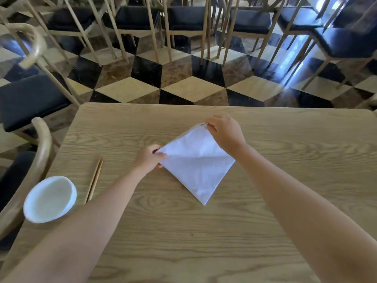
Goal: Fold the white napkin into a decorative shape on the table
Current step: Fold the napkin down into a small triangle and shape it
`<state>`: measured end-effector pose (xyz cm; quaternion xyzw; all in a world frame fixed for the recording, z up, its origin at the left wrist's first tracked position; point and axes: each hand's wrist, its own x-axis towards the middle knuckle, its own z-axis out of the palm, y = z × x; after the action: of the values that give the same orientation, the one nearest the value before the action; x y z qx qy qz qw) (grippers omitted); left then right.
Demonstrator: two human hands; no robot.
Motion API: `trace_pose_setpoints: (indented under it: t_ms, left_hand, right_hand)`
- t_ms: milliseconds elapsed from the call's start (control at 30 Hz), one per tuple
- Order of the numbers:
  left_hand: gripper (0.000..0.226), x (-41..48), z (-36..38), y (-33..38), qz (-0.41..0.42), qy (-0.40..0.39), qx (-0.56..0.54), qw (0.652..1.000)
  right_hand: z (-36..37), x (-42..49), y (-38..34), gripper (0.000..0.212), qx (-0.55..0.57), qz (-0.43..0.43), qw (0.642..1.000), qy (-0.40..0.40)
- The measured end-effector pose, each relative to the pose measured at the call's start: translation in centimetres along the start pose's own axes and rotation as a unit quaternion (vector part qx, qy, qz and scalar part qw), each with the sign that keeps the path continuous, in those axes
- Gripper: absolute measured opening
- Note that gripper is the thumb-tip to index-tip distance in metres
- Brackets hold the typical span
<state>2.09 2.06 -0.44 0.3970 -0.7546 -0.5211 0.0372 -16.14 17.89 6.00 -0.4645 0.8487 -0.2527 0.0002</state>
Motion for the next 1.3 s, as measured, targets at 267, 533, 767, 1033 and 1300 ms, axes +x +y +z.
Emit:
trace_pose_setpoints:
  t_ms: [267,533,767,1033,1300]
  left_hand:
    - [0.009,3.6,1.3,0.3,-0.031,0.121,-0.133,0.983]
    - [0.012,5.8,1.3,-1.4,-0.061,0.093,-0.108,0.988]
    - [0.019,6.1,1.0,-1.6,-0.017,0.071,-0.041,0.996]
    - [0.028,4.3,0.7,-1.8,-0.056,0.064,-0.161,0.983]
    - [0.031,-5.0,5.4,-1.8,-0.144,0.11,-0.242,0.953]
  right_hand:
    - [1.1,0.2,0.8,0.011,-0.034,-0.096,0.988,0.112]
    - [4.8,-5.0,0.7,0.017,-0.037,-0.223,0.973,0.042]
    - [9.1,-11.8,0.5,0.034,-0.05,-0.222,0.972,-0.063]
    - [9.2,-13.6,0.0,0.033,-0.047,-0.201,0.978,-0.021]
    - [10.4,-14.4,-0.1,0.024,0.016,-0.105,0.994,-0.036]
